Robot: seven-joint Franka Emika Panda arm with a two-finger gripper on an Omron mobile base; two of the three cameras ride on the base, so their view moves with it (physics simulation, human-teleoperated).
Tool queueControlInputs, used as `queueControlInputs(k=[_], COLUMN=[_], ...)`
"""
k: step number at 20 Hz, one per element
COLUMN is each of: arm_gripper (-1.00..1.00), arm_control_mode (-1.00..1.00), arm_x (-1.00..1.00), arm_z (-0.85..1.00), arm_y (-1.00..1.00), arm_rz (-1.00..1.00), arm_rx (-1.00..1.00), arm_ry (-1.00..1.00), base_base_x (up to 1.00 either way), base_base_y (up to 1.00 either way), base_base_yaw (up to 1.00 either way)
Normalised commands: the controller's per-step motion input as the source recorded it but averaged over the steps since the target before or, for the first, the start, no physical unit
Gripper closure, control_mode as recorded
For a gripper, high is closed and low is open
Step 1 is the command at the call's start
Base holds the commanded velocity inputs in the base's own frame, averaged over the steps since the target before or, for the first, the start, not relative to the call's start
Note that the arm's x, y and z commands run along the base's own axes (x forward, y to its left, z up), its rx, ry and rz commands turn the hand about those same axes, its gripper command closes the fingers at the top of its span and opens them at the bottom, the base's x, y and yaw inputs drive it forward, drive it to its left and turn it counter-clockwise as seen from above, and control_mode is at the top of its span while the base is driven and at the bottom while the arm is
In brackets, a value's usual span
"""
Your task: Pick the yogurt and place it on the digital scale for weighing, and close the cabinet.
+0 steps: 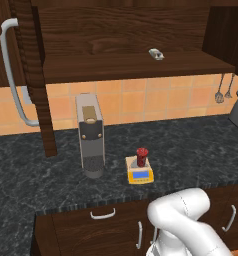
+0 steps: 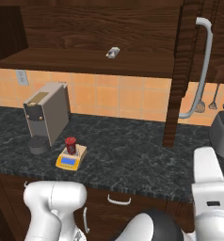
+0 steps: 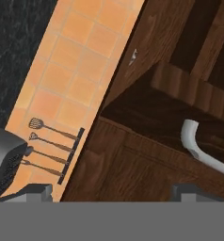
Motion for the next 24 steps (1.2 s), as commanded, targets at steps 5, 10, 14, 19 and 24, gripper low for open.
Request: queueControlInputs(k=[5, 10, 14, 19, 24], arm_gripper=[-1.00, -1.00, -1.00, -1.00, -1.00], arm_control_mode=[-1.00, -1.00, -1.00, -1.00, -1.00], arm_x=[0.45, 0.61, 0.43, 0.35, 0.57], arm_z=[0.00, 0.00, 0.00, 0.00, 0.00], arm_y=[0.00, -0.10, -0.31, -0.62, -0.52], arm_rz=[0.02, 0.04, 0.03, 0.02, 0.03], arm_rx=[0.05, 0.06, 0.06, 0.06, 0.11], arm_ry=[0.00, 0.00, 0.00, 0.00, 0.06], base_base_x=[0.00, 0.00, 0.00, 0.00, 0.00], base_base_y=[0.00, 0.00, 0.00, 0.00, 0.00], base_base_yaw=[0.00, 0.00, 0.00, 0.00, 0.00])
